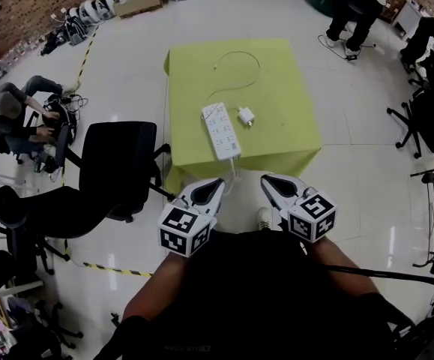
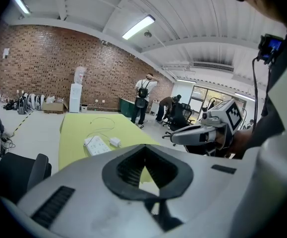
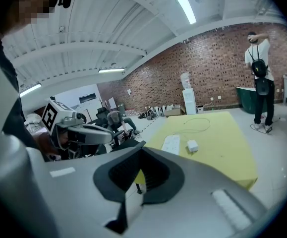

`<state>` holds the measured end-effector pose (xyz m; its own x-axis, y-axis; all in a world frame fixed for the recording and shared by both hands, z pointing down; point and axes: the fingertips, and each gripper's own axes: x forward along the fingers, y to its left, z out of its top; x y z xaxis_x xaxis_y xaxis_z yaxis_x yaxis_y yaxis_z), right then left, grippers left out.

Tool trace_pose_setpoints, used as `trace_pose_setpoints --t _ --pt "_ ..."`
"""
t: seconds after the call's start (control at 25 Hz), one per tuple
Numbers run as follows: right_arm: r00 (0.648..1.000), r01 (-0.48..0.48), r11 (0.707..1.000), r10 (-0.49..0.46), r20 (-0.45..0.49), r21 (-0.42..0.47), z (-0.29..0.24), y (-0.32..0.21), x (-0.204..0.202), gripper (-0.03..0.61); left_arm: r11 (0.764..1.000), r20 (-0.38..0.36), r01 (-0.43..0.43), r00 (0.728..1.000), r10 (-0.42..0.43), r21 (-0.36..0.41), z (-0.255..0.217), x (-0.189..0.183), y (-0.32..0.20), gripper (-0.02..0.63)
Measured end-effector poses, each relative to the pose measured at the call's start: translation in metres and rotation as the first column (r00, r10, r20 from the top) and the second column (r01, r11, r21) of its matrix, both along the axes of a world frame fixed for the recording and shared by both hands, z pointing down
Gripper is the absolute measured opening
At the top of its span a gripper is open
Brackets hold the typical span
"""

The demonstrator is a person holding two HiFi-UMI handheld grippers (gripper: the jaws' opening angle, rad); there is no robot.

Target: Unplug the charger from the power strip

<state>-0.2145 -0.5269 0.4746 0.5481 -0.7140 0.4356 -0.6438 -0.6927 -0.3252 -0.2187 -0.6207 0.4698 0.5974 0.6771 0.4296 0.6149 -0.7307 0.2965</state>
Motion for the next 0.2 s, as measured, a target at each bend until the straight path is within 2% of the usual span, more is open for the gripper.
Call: trace_pose_setpoints --t 0.2 --pt "1.0 -0.006 1.0 0.006 0.008 -0.009 0.0029 0.0042 0.0039 0.0 1.0 -0.004 0.01 1.0 -0.01 -0.005 -0.0003 0.0024 -0.0029 0.006"
